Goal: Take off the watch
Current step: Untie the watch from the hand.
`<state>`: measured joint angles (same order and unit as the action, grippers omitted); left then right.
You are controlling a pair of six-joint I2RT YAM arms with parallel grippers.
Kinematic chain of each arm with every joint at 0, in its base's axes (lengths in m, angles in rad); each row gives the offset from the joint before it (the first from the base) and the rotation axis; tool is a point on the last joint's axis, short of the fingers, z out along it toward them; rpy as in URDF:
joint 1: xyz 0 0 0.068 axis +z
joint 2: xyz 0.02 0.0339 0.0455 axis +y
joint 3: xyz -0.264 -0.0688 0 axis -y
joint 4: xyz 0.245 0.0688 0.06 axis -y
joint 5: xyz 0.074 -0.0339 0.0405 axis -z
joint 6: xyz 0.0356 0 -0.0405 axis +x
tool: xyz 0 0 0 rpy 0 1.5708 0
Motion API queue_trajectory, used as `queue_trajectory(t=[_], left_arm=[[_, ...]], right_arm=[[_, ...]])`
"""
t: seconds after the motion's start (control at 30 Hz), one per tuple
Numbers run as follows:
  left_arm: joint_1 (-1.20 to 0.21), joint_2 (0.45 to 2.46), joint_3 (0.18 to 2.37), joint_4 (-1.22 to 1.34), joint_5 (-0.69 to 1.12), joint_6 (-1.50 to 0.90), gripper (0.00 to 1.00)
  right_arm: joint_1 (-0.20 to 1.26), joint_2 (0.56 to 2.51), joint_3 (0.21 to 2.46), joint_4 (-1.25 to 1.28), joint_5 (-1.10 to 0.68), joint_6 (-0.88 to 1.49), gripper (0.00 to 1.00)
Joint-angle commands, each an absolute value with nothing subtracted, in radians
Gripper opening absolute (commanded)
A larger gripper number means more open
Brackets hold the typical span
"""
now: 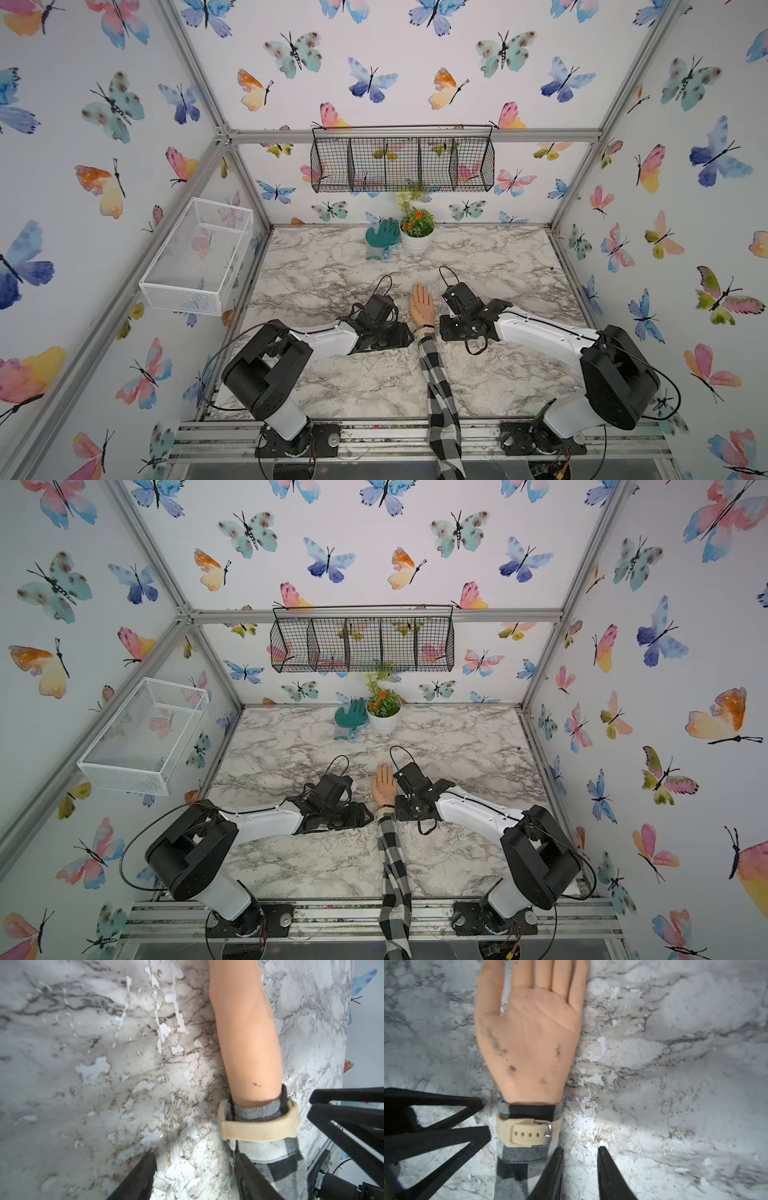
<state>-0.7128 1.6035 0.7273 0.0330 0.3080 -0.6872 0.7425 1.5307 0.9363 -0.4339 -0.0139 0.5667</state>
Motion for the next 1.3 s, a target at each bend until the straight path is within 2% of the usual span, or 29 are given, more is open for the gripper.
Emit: queue_trajectory(t=[0.0, 0.3, 0.43, 0.7, 1.27], left_arm=[[-0.713, 1.619, 0.742, -0.004, 0.295, -0.669, 0.64], [-0.712, 1.665, 0.762, 0.005, 0.302, -0.663, 0.64], [-0.71, 1.681, 0.771, 0.005, 0.308, -0.658, 0.64], [-0.697, 1.704, 0.8, -0.013, 0.32, -0.646, 0.64], [-0.679, 1.71, 0.799, -0.037, 0.308, -0.646, 0.64]], right_arm=[[0.741, 1.538, 0.972, -0.442, -0.081, 0.394, 0.32], [0.724, 1.528, 0.953, -0.365, -0.23, -0.059, 0.4], [0.683, 1.508, 0.891, -0.265, -0.294, -0.119, 0.42], [0.597, 1.391, 0.701, -0.002, -0.352, -0.234, 0.39], [0.563, 1.556, 0.784, -0.008, -0.533, -0.344, 0.33]])
